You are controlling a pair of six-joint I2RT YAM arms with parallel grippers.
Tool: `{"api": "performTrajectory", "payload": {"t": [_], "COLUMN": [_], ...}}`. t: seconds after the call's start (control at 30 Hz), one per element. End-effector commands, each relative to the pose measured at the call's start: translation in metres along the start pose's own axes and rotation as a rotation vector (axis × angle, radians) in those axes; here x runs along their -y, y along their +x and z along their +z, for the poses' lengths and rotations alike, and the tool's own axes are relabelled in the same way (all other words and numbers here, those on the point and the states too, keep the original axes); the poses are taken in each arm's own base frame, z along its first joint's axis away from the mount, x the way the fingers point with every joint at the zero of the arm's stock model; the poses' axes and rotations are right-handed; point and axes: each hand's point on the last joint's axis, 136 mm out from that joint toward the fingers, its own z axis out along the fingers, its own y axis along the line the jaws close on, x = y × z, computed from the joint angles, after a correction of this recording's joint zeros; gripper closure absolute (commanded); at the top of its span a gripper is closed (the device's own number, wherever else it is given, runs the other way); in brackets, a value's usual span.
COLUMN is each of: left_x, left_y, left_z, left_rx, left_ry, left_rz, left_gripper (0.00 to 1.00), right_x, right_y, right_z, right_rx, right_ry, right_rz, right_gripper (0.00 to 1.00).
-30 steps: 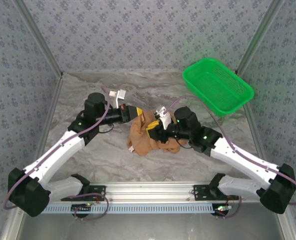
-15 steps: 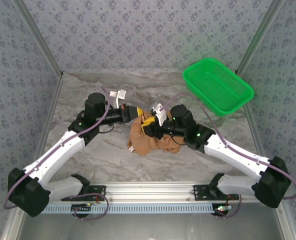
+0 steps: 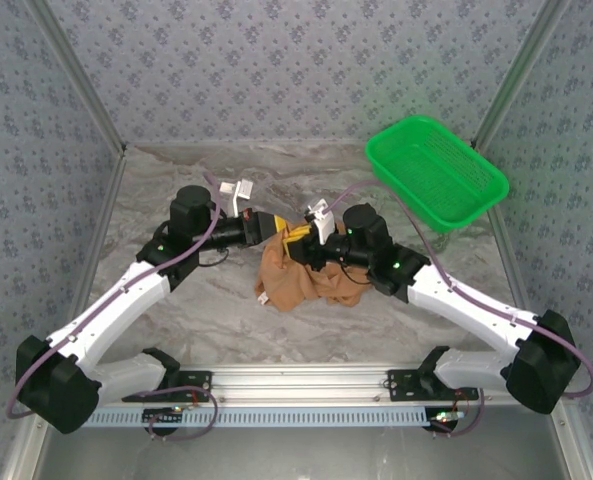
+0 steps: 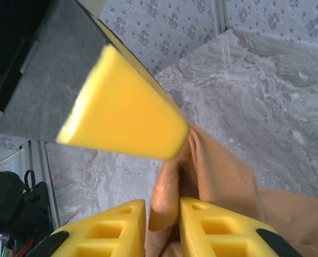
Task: Fold the inside-out t-shirt
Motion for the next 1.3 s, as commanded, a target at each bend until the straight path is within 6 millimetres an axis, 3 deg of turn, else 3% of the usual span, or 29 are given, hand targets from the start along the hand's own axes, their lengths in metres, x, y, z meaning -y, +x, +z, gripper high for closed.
{"api": "performTrajectory", "payload": {"t": [0.0,0.13,0.27,0.4,0.57,0.73,0.9,0.97,1.17,1.27], "left_x": [0.017,0.016,0.013,-0.004,-0.025,-0.024,-0.035,-0.036,-0.034,-0.038], "left_y": [-0.004,-0.004,-0.006,-0.016,-0.024,-0.004,0.03,0.033,0.022,0.013], "left_z": [-0.002,-0.002,-0.003,-0.009,-0.029,-0.043,-0.027,-0.017,0.01,0.017], "left_rx": [0.003,0.006,0.016,0.079,0.161,0.171,0.093,0.072,0.095,0.139], "left_ry": [0.047,0.039,0.022,-0.07,-0.237,-0.221,-0.281,-0.301,-0.331,-0.345], "left_rz": [0.056,0.06,0.068,0.091,0.226,0.309,0.407,0.445,0.505,0.521], "left_gripper": [1.0,1.0,1.0,1.0,0.68,0.46,0.42,0.42,0.41,0.48], "right_x": [-0.007,-0.004,-0.001,-0.002,0.001,0.009,0.012,0.013,0.015,0.014], "right_y": [-0.025,-0.023,-0.017,-0.023,-0.046,-0.062,-0.075,-0.077,-0.077,-0.078], "right_z": [-0.002,-0.004,-0.009,-0.019,-0.023,-0.019,-0.018,-0.018,-0.019,-0.022], "right_rx": [0.067,0.053,0.032,0.05,0.124,0.164,0.196,0.202,0.214,0.221], "right_ry": [-0.024,-0.011,0.005,-0.029,-0.052,-0.025,-0.022,-0.018,-0.015,-0.02], "right_rz": [-0.004,0.026,0.038,0.109,0.265,0.366,0.429,0.45,0.489,0.491], "right_gripper": [0.81,1.0,1.0,1.0,1.0,1.0,1.0,1.0,1.0,1.0]}}
